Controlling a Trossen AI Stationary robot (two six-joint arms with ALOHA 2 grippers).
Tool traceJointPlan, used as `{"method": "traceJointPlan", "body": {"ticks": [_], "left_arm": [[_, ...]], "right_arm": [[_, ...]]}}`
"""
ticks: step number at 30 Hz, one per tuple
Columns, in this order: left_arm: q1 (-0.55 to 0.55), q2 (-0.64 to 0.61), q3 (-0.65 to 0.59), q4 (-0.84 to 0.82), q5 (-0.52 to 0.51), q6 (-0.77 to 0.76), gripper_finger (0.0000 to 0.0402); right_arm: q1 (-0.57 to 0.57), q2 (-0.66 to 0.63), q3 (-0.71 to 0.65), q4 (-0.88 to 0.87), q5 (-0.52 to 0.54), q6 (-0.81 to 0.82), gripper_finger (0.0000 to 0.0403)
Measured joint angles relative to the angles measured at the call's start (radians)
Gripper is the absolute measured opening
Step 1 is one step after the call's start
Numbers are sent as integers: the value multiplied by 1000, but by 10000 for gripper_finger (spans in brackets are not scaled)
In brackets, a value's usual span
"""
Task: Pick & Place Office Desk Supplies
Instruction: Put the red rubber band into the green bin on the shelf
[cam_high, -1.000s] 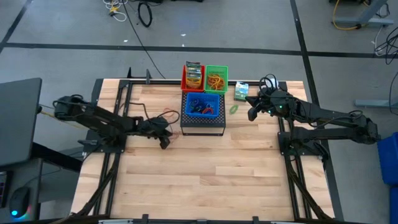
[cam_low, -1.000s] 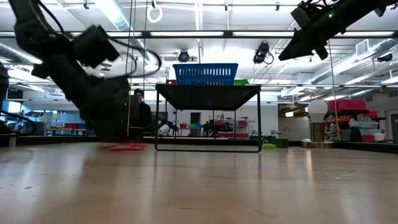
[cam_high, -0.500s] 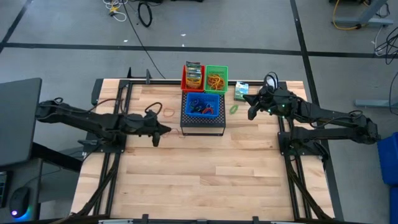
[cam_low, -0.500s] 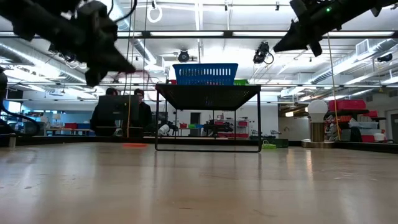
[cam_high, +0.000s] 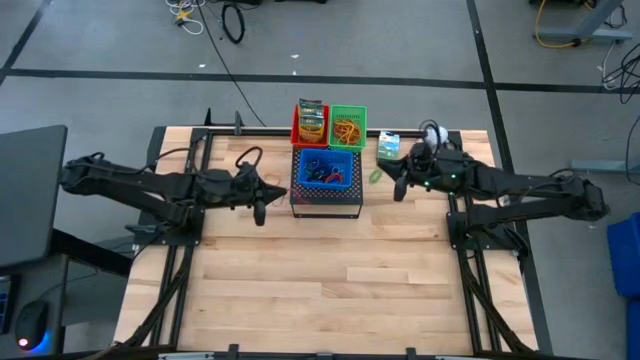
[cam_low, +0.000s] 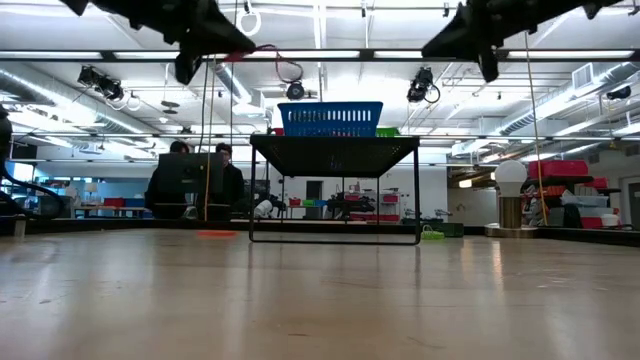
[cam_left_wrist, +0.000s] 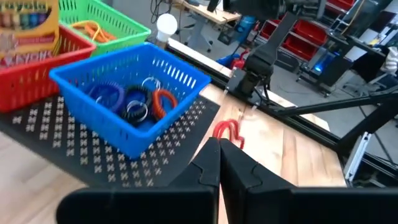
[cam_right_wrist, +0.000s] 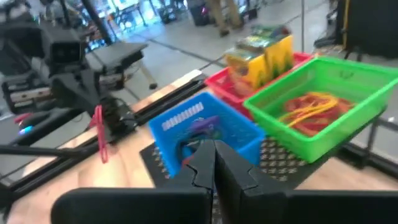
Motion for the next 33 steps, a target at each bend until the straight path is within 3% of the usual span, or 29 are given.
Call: {"method": "traceJointPlan", "body": {"ticks": [7,17,23,33], "left_arm": [[0,89,77,54,-57,84,2],[0,191,87,268,-58,143,2],[0,207,87,311,-59,161,2],[0,205,87,329,-69,171,2]], "right_arm": [[27,202,135,31,-92,51,22],[25,461,328,82,-357,9,134],[25,554,361,177,-372,13,177],[25,620,363,321,-411,67,179]]}}
